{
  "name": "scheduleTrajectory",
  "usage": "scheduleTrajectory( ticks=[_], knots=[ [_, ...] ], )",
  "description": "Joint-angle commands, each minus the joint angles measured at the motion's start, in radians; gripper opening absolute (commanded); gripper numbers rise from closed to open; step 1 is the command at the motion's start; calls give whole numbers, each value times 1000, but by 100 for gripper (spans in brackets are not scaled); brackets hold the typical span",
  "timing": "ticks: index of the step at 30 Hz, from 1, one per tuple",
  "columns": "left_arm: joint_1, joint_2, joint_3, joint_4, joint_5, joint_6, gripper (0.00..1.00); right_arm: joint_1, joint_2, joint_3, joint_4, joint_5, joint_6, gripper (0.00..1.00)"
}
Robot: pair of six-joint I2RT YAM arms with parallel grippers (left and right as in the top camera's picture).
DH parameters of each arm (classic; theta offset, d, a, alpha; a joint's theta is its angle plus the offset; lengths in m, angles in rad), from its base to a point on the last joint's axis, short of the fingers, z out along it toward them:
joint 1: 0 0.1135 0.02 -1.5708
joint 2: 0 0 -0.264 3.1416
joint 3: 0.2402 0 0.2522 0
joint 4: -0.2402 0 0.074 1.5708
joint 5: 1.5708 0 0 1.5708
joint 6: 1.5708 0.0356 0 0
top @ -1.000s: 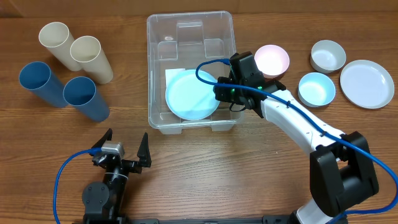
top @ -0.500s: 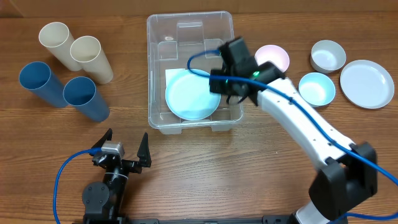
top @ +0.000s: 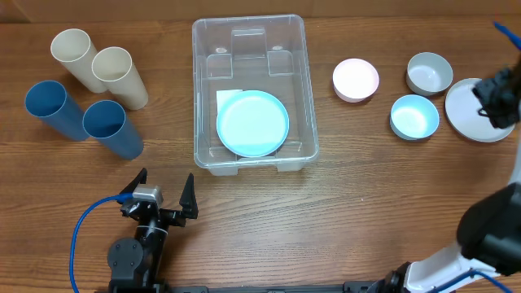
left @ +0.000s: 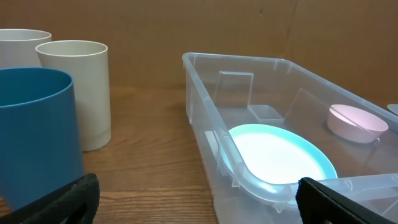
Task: Pack container
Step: 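Move the right gripper to the grey-white plate and grasp its rim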
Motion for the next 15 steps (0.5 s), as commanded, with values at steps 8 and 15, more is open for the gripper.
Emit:
scheduleTrajectory(
  ticks=[8, 15],
  knots=[
    [10, -8, -3, -2, 10, 8, 100, -168, 335, 12, 69, -84, 8, 48],
    [10, -8, -3, -2, 11, 8, 100, -168, 379, 12, 175, -79, 7, 48]
  ],
)
